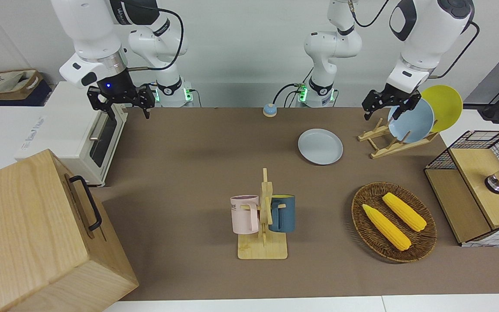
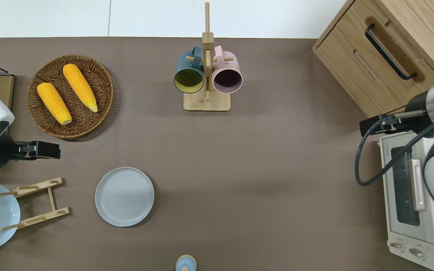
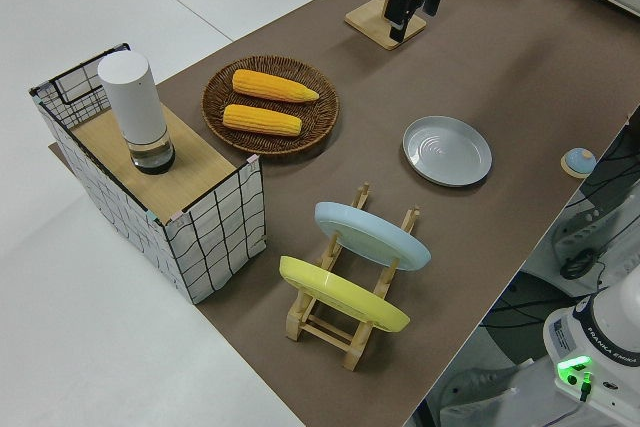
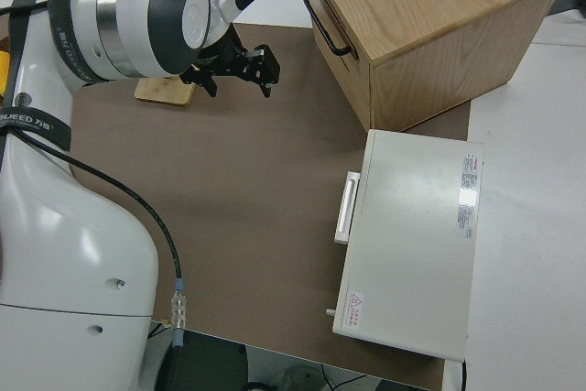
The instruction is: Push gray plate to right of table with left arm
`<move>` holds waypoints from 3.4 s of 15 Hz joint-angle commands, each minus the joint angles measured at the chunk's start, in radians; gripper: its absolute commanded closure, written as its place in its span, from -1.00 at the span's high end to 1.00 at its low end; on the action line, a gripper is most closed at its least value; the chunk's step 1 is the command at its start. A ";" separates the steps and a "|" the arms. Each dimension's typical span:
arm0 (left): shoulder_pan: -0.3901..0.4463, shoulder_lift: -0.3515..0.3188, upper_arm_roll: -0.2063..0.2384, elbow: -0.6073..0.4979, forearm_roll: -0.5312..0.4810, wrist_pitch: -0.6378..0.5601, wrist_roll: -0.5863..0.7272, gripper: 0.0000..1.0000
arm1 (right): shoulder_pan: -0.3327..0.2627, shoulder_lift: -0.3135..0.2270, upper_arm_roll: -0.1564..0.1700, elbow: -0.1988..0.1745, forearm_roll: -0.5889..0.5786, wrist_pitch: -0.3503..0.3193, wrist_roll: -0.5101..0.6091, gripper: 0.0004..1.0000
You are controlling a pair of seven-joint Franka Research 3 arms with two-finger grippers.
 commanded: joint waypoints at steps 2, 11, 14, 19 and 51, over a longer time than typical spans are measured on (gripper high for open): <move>-0.001 -0.032 0.005 -0.046 0.009 -0.016 -0.011 0.99 | -0.001 -0.007 0.000 0.001 0.007 -0.010 0.003 0.97; -0.010 -0.125 0.005 -0.289 0.005 0.115 -0.017 0.99 | -0.001 -0.006 0.000 0.001 0.007 -0.010 0.003 0.97; -0.012 -0.156 0.004 -0.394 0.005 0.203 -0.027 0.99 | -0.001 -0.006 0.000 0.001 0.007 -0.010 0.003 0.97; -0.013 -0.188 -0.005 -0.507 0.005 0.306 -0.047 0.99 | -0.001 -0.006 0.000 0.001 0.007 -0.010 0.003 0.97; -0.016 -0.103 -0.028 -0.899 0.008 0.852 -0.026 0.99 | -0.001 -0.006 0.000 0.001 0.007 -0.010 0.003 0.97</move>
